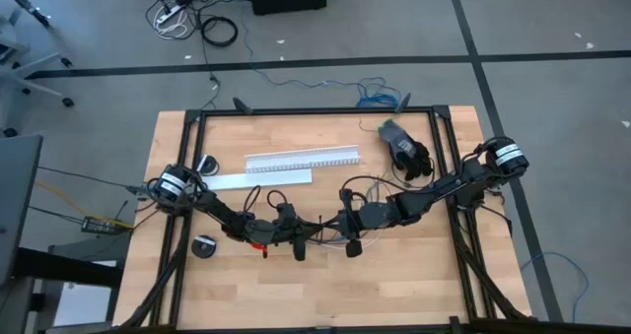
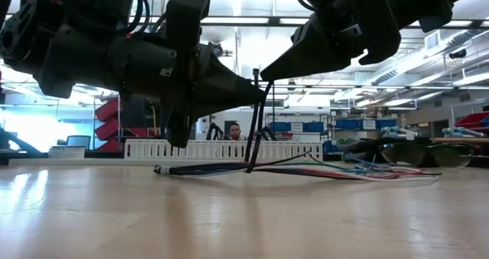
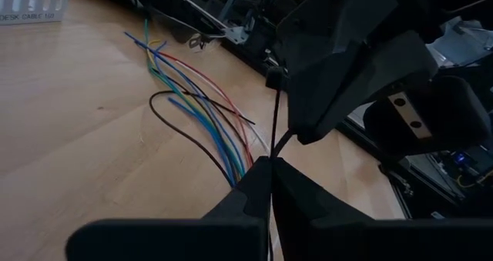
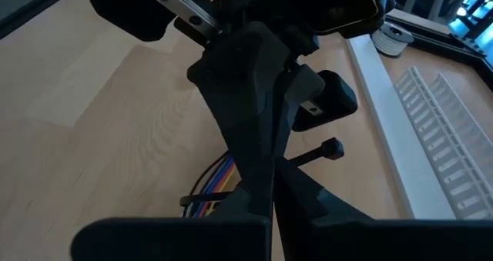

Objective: Ziptie cables
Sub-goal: Wrap the colored wires together using a zip tie

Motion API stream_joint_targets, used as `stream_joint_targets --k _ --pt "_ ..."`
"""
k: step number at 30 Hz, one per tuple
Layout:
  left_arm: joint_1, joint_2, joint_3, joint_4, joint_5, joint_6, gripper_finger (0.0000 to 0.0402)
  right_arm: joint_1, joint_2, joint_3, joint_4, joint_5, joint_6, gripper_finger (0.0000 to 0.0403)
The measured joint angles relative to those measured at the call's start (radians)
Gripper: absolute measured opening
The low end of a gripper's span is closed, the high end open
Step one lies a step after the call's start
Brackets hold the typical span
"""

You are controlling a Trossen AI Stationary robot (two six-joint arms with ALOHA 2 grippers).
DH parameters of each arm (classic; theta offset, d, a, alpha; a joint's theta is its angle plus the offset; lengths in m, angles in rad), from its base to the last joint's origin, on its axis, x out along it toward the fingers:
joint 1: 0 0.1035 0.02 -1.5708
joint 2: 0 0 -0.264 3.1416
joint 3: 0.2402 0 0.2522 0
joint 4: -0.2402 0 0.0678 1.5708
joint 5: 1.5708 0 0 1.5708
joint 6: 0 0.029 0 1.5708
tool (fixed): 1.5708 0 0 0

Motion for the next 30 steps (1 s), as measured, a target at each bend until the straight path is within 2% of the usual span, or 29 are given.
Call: stream_joint_targets --k 7,15,25,30 --pt "0.000 0.000 0.000 -0.001 0.000 0.003 0.0007 0.000 0.000 0.000 0.000 -0.005 0.000 0.0000" --pt "0.000 0.000 0.000 -0.004 -0.001 0.004 0.0056 0.000 0.000 0.000 0.000 -0.006 0.000 0.0000" --pt "0.000 0.000 0.003 -0.001 0.004 0.004 0.0053 0.000 0.000 0.000 0.004 -0.006 0.000 0.0000" --pt "0.000 0.000 0.044 -0.026 0.032 0.047 0.0053 0.001 0.000 0.000 0.006 -0.008 0.001 0.0000"
